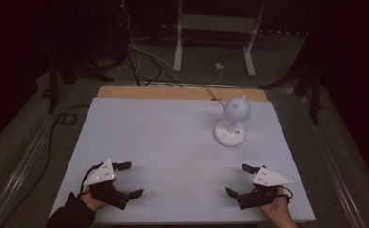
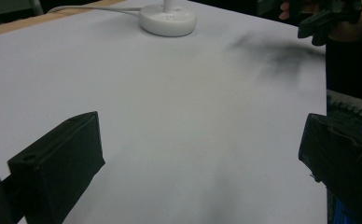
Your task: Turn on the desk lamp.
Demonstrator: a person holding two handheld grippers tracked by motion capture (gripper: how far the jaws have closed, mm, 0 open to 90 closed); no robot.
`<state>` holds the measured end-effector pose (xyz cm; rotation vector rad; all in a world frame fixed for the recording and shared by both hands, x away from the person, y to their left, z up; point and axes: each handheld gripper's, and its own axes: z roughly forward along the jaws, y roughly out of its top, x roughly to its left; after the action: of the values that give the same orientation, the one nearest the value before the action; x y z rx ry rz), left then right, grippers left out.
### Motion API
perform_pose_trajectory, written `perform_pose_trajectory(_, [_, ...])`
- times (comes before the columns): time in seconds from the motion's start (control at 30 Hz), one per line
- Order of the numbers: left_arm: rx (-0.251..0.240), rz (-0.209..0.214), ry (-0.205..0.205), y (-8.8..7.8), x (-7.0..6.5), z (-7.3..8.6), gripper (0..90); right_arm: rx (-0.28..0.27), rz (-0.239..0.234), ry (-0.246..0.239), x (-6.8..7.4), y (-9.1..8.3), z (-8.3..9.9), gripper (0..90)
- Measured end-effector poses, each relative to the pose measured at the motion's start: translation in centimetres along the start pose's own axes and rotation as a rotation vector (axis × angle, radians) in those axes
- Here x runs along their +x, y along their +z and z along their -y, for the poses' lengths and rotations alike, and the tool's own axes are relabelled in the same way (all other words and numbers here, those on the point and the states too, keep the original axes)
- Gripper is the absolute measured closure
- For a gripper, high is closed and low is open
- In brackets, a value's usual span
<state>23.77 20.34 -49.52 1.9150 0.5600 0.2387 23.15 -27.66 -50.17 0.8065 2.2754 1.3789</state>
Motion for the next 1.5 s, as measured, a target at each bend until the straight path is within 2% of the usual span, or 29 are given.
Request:
perform_pose_trajectory(0.17, [0.002, 0.001, -0.001, 0.0, -0.1, 0.0, 0.3, -0.004, -0.006, -0.019, 0.2, 0.0, -0.1, 0.0])
perform_pose_trajectory(0.33, [0.003, 0.008, 0.002, 0.0, -0.1, 0.0, 0.3, 0.005, -0.015, -0.017, 0.4, 0.0, -0.2, 0.0])
perform_pose_trajectory(0.5, [0.002, 0.009, 0.001, 0.0, -0.1, 0.0, 0.3, 0.045, -0.032, -0.028, 1.0, 0.2, -0.4, 0.0])
perform_pose_trajectory(0.73, [0.004, 0.008, 0.002, 0.0, -0.2, 0.0, 0.3, 0.057, -0.058, -0.021, 1.4, 0.2, -0.8, 0.0])
perform_pose_trajectory(1.13, [0.007, 0.01, 0.003, 0.0, -0.2, 0.0, 0.3, 0.051, -0.108, -0.008, 2.0, 0.1, -2.5, 0.0])
perform_pose_trajectory(1.5, [0.002, 0.013, 0.0, 0.0, -0.2, 0.0, 0.3, 0.025, -0.103, -0.009, 1.5, 0.1, -4.2, 0.0])
